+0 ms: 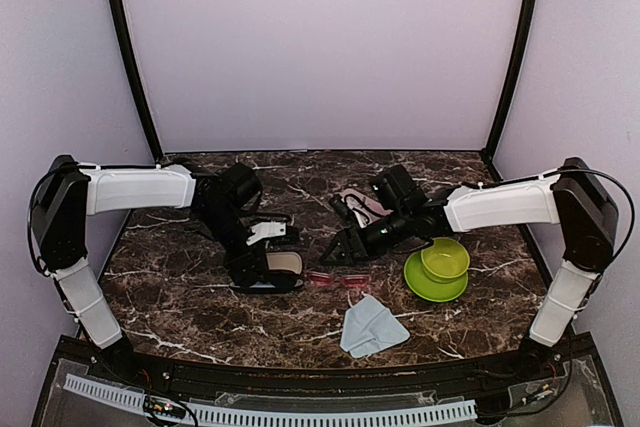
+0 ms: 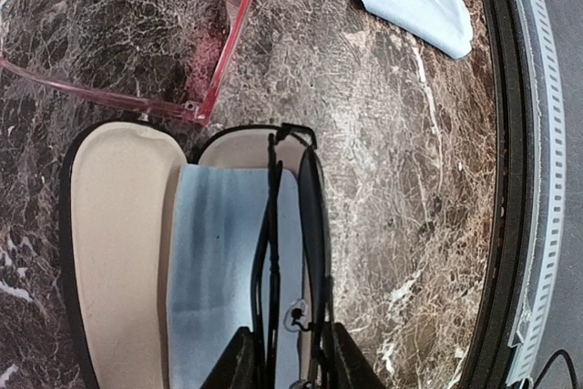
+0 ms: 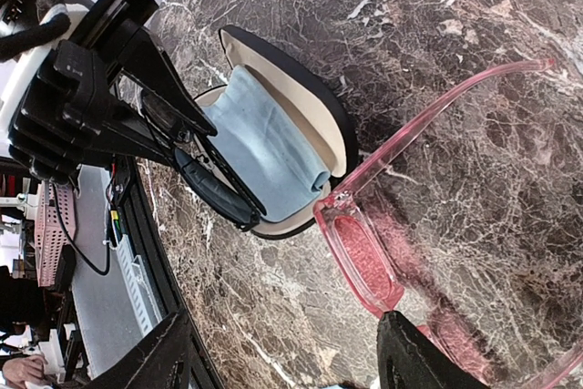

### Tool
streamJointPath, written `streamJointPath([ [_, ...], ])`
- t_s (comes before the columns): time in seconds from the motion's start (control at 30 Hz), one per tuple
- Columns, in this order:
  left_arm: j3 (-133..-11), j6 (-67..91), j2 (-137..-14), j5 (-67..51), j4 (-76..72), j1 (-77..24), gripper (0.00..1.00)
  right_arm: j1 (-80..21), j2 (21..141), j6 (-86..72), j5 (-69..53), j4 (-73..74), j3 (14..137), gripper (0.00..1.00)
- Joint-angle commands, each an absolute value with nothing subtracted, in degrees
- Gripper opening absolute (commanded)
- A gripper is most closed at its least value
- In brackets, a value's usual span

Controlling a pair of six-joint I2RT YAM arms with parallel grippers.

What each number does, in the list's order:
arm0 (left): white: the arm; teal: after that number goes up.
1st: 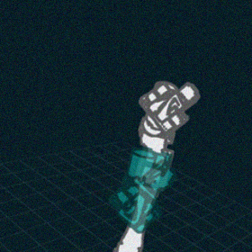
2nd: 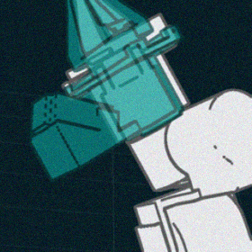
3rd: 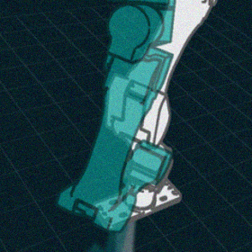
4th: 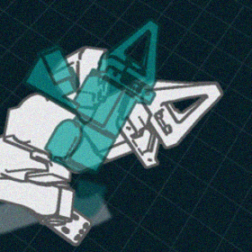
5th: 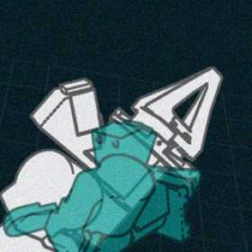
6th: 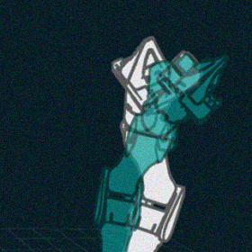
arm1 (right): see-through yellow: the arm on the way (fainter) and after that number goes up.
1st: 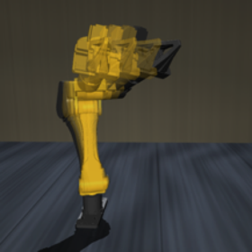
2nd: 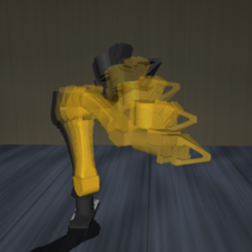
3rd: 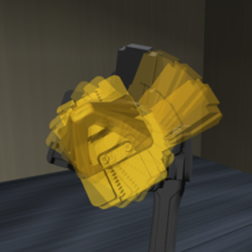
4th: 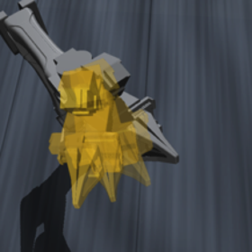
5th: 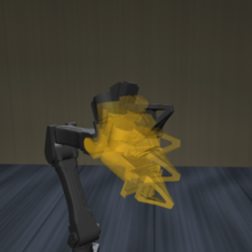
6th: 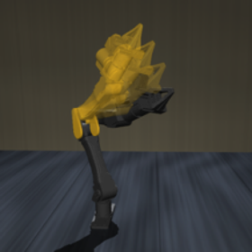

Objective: Organize the sunglasses
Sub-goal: Place the sunglasses in the sunglasses case.

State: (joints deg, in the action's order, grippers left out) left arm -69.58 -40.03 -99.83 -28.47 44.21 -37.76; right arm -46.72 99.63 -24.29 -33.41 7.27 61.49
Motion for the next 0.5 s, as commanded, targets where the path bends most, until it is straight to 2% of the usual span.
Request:
streamJointPath([
  [0.0,-68.3,-37.9,-99.4,-30.3,44.7,-37.5,0.26,-46.4,97.8,-24.5,-33.9,5.4,60.9,0.7],
  [0.47,-62.4,-31.8,-97.0,-32.4,36.7,-38.0,0.26,-46.5,98.5,-25.0,-34.3,5.0,60.9,0.69],
])
